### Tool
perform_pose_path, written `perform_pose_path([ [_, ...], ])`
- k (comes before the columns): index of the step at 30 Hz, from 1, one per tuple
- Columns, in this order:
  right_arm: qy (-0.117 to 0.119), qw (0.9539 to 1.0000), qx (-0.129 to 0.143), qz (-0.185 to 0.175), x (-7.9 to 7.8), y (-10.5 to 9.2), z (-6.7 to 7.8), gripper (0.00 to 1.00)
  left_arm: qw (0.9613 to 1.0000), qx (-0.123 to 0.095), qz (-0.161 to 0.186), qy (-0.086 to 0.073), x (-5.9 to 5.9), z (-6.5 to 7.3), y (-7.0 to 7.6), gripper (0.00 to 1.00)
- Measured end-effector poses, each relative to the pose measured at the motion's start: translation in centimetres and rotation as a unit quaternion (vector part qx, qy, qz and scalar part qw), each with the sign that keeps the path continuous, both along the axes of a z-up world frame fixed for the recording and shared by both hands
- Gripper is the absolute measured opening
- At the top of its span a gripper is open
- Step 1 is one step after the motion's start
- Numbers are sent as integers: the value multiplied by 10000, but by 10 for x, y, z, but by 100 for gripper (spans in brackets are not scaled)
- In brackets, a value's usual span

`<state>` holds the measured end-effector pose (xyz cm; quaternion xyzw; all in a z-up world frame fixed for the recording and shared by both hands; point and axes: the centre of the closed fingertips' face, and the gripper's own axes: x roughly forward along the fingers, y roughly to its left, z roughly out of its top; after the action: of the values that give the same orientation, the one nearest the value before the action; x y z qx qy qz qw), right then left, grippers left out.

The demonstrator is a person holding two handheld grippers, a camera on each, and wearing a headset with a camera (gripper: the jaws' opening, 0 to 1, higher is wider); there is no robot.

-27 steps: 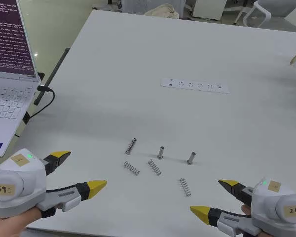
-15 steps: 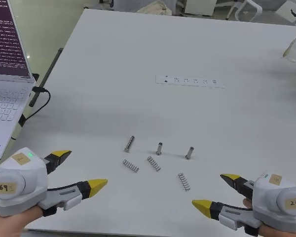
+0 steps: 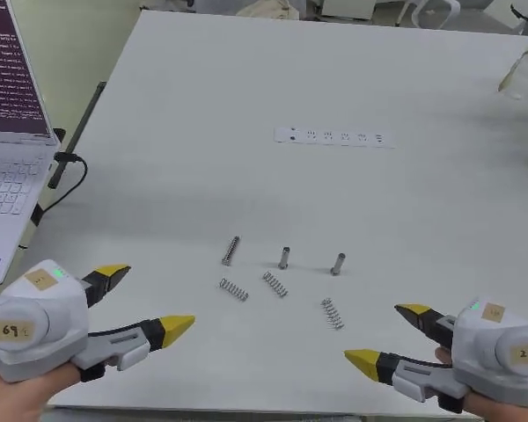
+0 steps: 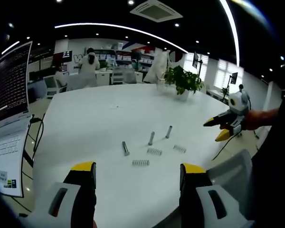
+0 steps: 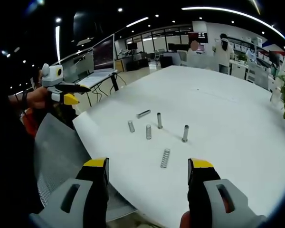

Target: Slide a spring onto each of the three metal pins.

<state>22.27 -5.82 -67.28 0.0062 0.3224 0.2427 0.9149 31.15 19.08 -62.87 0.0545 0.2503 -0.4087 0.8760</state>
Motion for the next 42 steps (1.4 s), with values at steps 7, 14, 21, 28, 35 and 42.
perform_pose_path([
  [7, -5, 9999, -44, -103, -4, 3, 0, 66, 9998, 5, -199, 20, 3, -1, -1, 68],
  [14, -13, 9998, -41, -197, -7, 3, 0, 66, 9996, 5, -293, -23, 14, -7, -2, 68],
  [21, 45, 9999, -130, -45, -5, 1, 0, 66, 9997, -65, -207, -69, 18, -2, -5, 67],
  [28, -10, 9999, -110, -102, 6, -2, 5, 66, 9997, -55, -227, -12, 17, -4, -7, 67],
  [35, -62, 9999, -47, -139, 13, -2, 8, 68, 9997, -45, -248, 21, 22, -4, -7, 67],
  [42, 55, 9999, 33, -159, 11, -3, 4, 67, 9997, -21, -245, 22, 26, -3, -9, 66],
])
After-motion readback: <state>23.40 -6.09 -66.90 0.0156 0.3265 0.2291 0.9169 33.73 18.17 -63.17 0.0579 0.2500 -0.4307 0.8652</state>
